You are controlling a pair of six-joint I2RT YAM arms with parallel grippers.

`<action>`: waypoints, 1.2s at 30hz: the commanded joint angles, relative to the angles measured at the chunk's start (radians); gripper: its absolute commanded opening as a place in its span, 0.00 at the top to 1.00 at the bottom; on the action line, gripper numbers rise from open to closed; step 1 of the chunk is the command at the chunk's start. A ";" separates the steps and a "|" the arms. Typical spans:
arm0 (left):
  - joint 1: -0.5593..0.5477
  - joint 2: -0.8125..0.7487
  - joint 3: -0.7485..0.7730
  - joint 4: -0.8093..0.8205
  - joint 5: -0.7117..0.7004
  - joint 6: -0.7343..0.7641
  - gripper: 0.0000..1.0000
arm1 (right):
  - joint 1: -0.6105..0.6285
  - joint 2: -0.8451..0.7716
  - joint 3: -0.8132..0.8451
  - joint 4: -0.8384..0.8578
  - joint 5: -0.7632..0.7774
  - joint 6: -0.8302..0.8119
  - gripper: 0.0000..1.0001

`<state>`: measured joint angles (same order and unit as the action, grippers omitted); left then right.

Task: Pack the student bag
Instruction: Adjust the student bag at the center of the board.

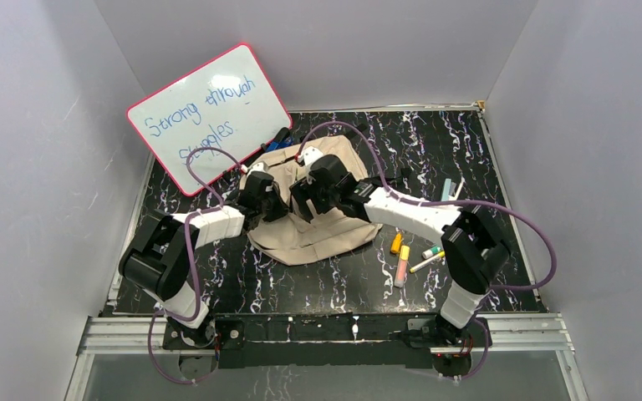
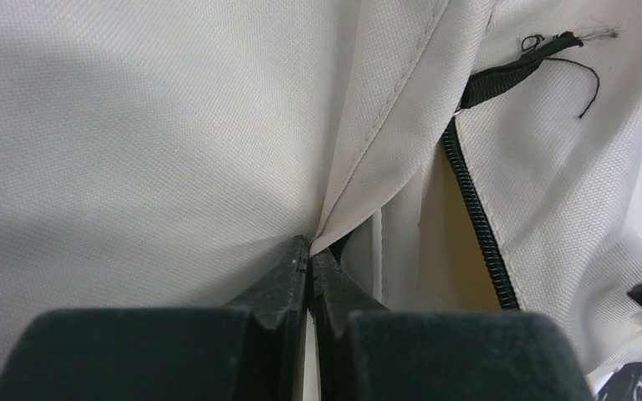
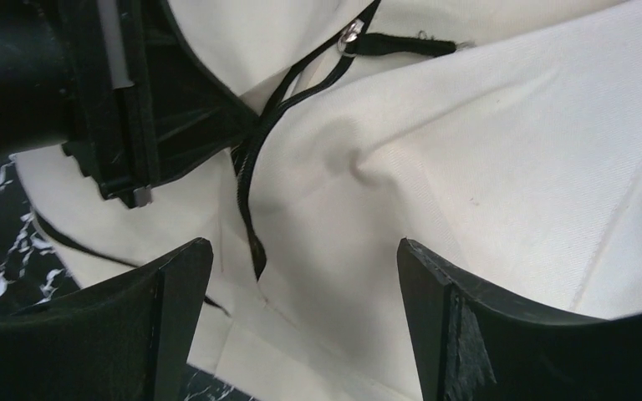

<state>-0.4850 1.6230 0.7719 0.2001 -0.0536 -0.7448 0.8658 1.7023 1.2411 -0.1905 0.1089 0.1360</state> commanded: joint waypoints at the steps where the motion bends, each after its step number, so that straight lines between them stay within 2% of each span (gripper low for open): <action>1: 0.003 0.004 -0.074 -0.009 0.100 -0.012 1.00 | 0.018 0.017 0.037 0.147 0.148 -0.080 0.10; 9: 0.005 0.005 -0.106 0.041 0.155 -0.017 1.00 | 0.071 0.068 0.031 0.292 0.259 -0.160 0.09; 16: 0.006 -0.007 -0.112 0.058 0.168 -0.021 1.00 | 0.080 0.123 0.031 0.319 0.345 -0.197 0.12; 21: 0.008 -0.006 -0.113 0.059 0.174 -0.018 1.00 | 0.081 0.142 0.029 0.326 0.430 -0.246 0.25; 24: 0.010 -0.002 -0.114 0.061 0.177 -0.018 1.00 | 0.081 0.136 0.021 0.333 0.469 -0.261 0.36; 28: 0.012 0.004 -0.113 0.065 0.180 -0.018 1.00 | 0.081 0.118 0.010 0.342 0.477 -0.256 0.50; 30: 0.013 0.007 -0.109 0.065 0.182 -0.017 1.00 | 0.080 0.105 0.008 0.342 0.474 -0.245 0.53; 36: 0.014 0.011 -0.089 0.065 0.185 -0.015 1.00 | 0.081 0.075 0.020 0.338 0.456 -0.231 0.82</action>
<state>-0.4664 1.6230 0.6937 0.3454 0.0952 -0.7708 0.9504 1.8538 1.2407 0.0765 0.5304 -0.1032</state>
